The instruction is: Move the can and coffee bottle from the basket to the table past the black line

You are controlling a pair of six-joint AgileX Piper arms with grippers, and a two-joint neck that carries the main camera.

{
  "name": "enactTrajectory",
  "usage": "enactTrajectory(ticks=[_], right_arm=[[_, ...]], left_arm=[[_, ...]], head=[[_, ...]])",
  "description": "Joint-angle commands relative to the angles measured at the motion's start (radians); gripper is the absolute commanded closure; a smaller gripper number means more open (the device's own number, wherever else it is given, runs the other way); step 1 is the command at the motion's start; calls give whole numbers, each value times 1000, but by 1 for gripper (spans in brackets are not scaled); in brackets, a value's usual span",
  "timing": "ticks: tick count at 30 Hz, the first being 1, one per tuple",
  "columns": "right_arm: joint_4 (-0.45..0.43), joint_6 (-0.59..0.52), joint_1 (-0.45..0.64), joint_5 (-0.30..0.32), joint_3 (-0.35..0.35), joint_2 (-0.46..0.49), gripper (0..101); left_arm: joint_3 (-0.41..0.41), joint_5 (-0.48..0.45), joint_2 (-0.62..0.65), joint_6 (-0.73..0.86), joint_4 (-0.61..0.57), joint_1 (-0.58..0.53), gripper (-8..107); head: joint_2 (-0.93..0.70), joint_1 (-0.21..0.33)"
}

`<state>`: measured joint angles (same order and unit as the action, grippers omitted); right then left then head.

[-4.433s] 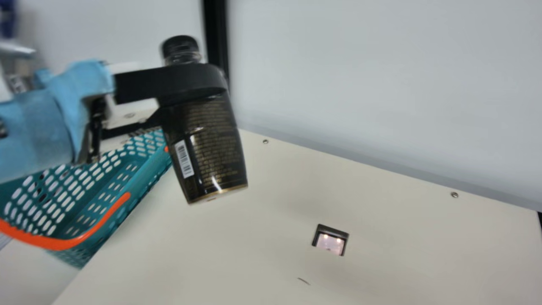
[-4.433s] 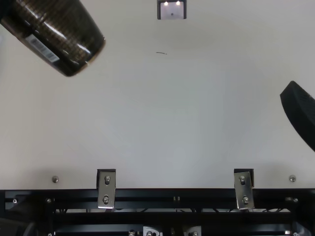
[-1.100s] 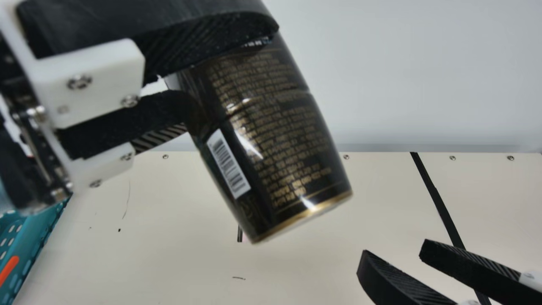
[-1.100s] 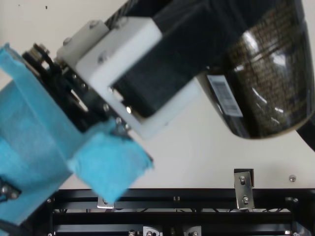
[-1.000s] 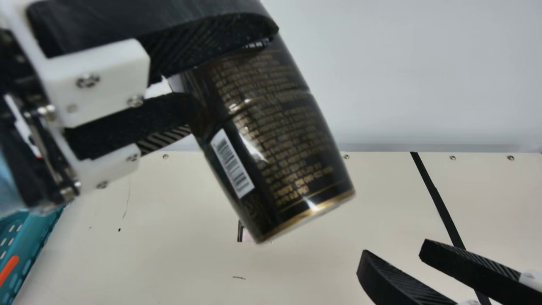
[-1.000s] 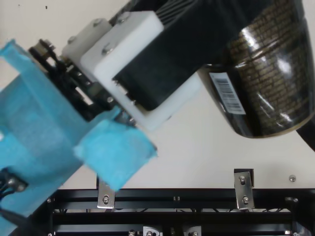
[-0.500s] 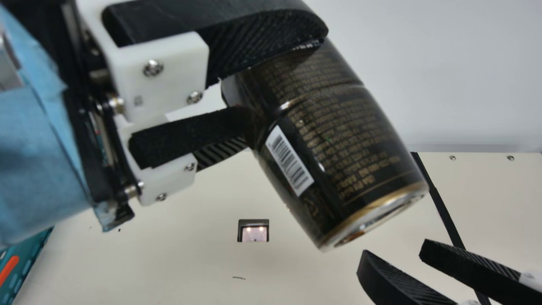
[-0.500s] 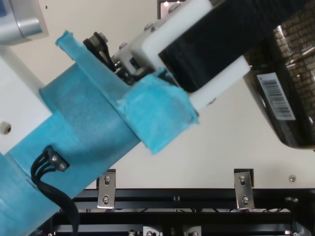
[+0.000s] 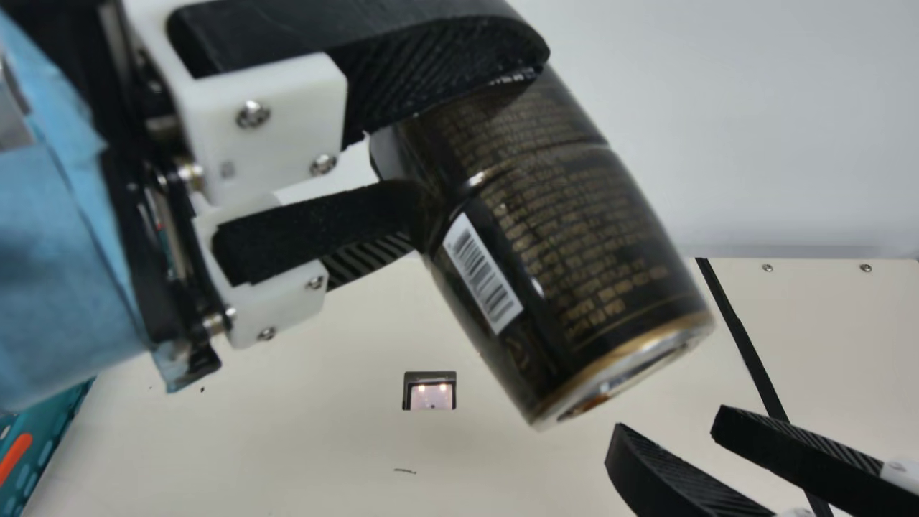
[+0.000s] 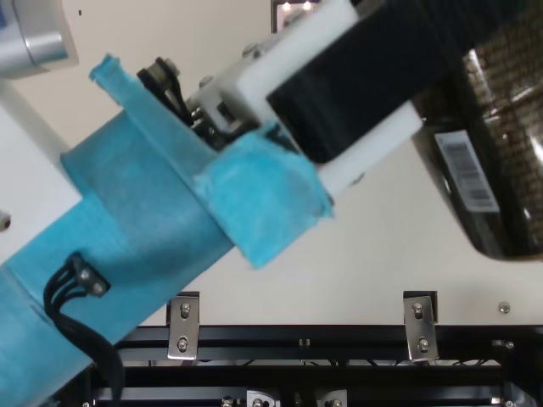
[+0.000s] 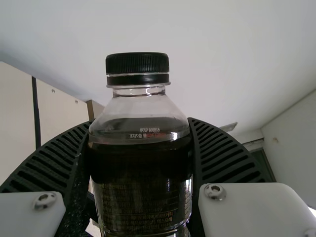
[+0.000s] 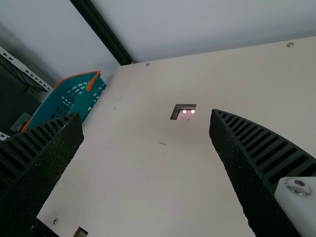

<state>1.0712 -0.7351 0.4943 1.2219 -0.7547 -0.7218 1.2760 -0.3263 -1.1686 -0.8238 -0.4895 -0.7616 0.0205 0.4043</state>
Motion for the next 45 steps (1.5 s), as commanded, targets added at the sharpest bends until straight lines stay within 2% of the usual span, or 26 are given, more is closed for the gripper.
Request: enactTrajectory(ticks=[1,12,19,36,45], right_arm=[[0,0,0,0,0,0,0],[0,0,0,0,0,0,0],[0,0,0,0,0,0,0],[0,0,0,0,0,0,0],[0,0,0,0,0,0,0]], left_arm=[[9,-30,1,63,-61,14,89],[51,-212,-18,249,-368,158,89],[44,-285,-36,280,-492,209,89],[37,-288,-44,294,-528,218,89],[66,-201,-82,272,-492,156,89]], head=[[10,31],[10,31],[10,31],[10,31],[10,31]])
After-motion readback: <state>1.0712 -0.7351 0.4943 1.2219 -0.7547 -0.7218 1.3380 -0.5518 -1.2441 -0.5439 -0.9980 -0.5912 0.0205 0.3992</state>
